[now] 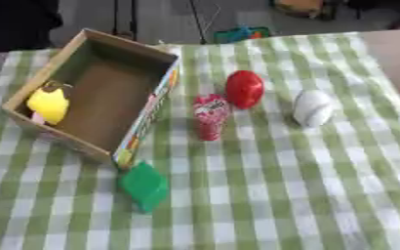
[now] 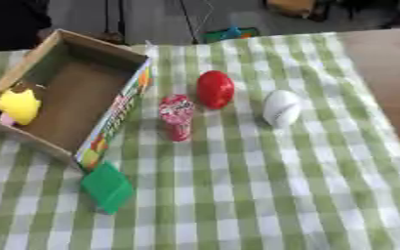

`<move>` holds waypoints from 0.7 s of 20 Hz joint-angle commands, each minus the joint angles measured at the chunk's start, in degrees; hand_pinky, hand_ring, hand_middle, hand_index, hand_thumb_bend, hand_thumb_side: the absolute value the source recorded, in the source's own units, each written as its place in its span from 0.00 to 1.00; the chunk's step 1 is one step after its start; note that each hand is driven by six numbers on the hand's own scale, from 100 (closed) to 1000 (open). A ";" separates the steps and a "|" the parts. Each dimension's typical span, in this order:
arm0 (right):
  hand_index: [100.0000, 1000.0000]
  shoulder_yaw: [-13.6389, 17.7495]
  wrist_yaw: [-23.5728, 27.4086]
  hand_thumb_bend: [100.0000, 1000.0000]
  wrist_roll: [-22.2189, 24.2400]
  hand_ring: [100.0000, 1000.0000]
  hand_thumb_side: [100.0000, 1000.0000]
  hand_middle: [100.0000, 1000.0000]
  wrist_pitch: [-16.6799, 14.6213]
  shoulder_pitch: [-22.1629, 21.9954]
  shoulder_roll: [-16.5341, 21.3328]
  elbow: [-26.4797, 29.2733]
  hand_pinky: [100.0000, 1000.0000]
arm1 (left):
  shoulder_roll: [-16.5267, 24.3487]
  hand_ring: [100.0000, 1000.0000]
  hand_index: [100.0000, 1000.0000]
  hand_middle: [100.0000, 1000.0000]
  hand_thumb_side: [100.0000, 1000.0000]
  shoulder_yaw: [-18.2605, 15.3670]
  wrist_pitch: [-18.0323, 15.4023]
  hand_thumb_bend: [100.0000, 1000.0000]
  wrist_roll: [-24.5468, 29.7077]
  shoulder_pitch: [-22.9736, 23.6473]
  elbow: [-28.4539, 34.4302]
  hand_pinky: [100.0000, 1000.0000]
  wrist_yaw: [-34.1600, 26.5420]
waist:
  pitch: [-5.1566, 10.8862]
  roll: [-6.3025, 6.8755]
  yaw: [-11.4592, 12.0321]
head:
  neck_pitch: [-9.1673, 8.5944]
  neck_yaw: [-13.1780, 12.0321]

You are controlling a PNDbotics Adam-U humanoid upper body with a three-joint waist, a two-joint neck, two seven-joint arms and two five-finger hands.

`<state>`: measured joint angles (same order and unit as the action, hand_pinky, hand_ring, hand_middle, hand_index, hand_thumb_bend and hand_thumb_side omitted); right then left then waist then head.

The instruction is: Pick up objects on the table and place them in the box.

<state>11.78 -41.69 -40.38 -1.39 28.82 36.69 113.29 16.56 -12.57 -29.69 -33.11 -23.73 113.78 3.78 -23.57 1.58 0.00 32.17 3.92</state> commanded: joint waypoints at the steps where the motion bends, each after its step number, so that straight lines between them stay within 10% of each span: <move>1: 0.87 -1.43 -2.46 0.15 8.56 0.83 1.00 0.83 2.56 2.37 6.56 1.30 0.75 | 1.49 0.58 0.73 0.71 1.00 0.03 -0.26 0.00 -0.12 -0.45 0.81 0.66 -0.26 | 1.78 -0.33 0.13 | 0.21 0.59; 14: 1.00 -14.45 -8.24 0.25 48.88 0.79 1.00 0.89 4.61 10.77 20.07 1.30 0.62 | 2.15 0.57 0.72 0.69 1.00 0.87 0.28 0.00 1.01 -0.60 0.81 0.66 -1.04 | 2.53 -1.59 1.23 | 0.54 2.05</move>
<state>-2.12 -49.06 4.94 3.51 38.69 53.64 113.60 17.07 -11.82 -29.29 -32.31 -23.72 113.78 2.96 -22.58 -0.04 1.19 32.33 5.75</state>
